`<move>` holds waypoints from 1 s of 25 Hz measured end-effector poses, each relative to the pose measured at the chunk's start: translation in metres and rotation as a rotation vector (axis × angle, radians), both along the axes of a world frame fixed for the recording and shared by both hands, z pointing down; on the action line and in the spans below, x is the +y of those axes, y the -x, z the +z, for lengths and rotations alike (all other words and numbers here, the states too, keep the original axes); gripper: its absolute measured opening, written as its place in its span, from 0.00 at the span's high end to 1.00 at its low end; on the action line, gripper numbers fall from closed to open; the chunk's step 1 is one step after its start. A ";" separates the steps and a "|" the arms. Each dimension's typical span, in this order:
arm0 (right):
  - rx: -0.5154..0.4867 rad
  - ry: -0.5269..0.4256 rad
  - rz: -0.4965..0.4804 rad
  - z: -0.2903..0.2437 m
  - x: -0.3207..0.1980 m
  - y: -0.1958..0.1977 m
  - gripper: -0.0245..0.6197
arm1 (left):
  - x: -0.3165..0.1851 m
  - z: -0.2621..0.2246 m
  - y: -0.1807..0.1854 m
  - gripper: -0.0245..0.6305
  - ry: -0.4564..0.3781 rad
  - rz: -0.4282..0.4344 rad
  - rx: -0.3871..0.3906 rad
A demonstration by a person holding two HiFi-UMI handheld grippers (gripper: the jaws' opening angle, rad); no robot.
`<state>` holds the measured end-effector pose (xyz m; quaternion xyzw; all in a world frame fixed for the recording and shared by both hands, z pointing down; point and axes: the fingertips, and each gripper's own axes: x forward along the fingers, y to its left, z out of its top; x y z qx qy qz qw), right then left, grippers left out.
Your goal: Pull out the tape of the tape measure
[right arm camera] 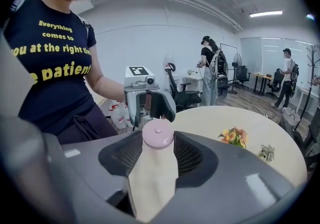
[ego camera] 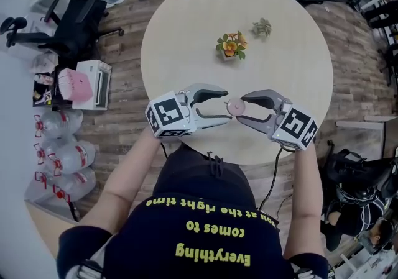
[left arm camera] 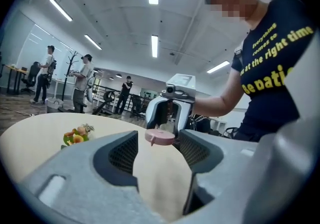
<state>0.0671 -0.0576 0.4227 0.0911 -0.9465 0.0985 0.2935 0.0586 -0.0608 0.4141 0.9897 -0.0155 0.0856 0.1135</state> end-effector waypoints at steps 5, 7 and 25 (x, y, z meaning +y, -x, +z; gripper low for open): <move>0.001 0.004 -0.056 -0.007 0.005 0.009 0.64 | 0.008 -0.003 -0.002 0.59 -0.005 0.082 0.010; -0.007 0.012 -0.074 -0.008 0.008 0.012 0.64 | 0.011 -0.005 -0.001 0.60 -0.001 0.112 0.015; -0.028 -0.161 0.004 -0.020 -0.005 0.004 0.65 | -0.006 -0.012 0.005 0.64 0.118 0.059 0.058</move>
